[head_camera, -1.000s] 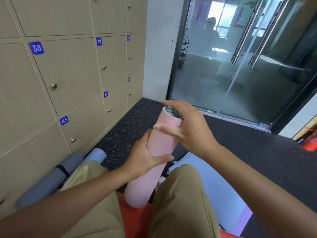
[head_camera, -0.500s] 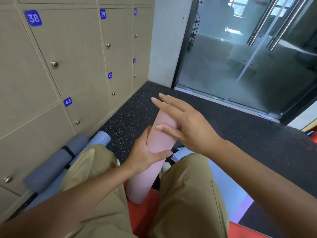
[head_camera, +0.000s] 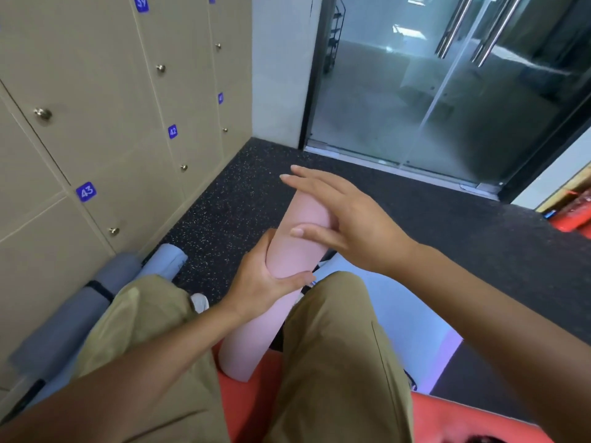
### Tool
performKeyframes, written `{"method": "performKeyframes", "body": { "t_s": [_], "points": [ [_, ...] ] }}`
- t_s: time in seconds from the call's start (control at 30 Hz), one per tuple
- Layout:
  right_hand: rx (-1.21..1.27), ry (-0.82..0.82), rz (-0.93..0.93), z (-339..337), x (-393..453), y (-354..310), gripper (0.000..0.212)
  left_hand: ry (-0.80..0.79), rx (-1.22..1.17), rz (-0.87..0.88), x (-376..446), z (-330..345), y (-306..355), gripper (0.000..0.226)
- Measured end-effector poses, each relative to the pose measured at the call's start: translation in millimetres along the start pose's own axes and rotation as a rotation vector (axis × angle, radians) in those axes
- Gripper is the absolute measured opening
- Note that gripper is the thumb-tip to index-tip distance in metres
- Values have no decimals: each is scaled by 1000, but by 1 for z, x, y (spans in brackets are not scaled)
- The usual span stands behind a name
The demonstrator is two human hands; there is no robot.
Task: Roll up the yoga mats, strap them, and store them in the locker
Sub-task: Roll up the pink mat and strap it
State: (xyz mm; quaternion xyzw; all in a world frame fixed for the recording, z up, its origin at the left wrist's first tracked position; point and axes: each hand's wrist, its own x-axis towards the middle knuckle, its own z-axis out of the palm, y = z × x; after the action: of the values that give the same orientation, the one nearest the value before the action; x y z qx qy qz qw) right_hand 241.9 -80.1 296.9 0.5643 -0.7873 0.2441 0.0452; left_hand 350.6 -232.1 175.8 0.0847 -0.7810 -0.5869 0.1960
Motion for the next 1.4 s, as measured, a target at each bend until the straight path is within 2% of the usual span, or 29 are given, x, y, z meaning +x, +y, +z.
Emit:
{"method": "performKeyframes", "body": {
  "t_s": [0.13,0.37,0.53,0.7,0.83,0.93,1.0,1.2,1.4],
  "points": [
    [-15,-86,90,-23,-28,17,70,-78,33,6,4,20,1,69],
    [33,-121,351,-53,-129,34,74,-279,217,60,-4,58,0,74],
    [-27,-295,628,-52,-230,49,88,-392,349,103,-10,81,5,80],
    [-74,-503,902,-40,-311,63,81,-444,392,85,-4,85,8,77],
    [-24,-639,1055,-24,-345,72,61,-459,470,82,-4,87,13,77],
    [36,-725,1118,-10,-352,77,41,-455,495,65,-6,86,13,70],
    [43,-774,1120,0,-352,80,35,-446,488,52,-7,85,13,64],
    [41,-903,1059,6,-346,88,32,-439,456,56,-7,79,9,70],
    [59,-911,1069,-1,-347,89,24,-425,444,61,-8,77,10,69]
  ]
}}
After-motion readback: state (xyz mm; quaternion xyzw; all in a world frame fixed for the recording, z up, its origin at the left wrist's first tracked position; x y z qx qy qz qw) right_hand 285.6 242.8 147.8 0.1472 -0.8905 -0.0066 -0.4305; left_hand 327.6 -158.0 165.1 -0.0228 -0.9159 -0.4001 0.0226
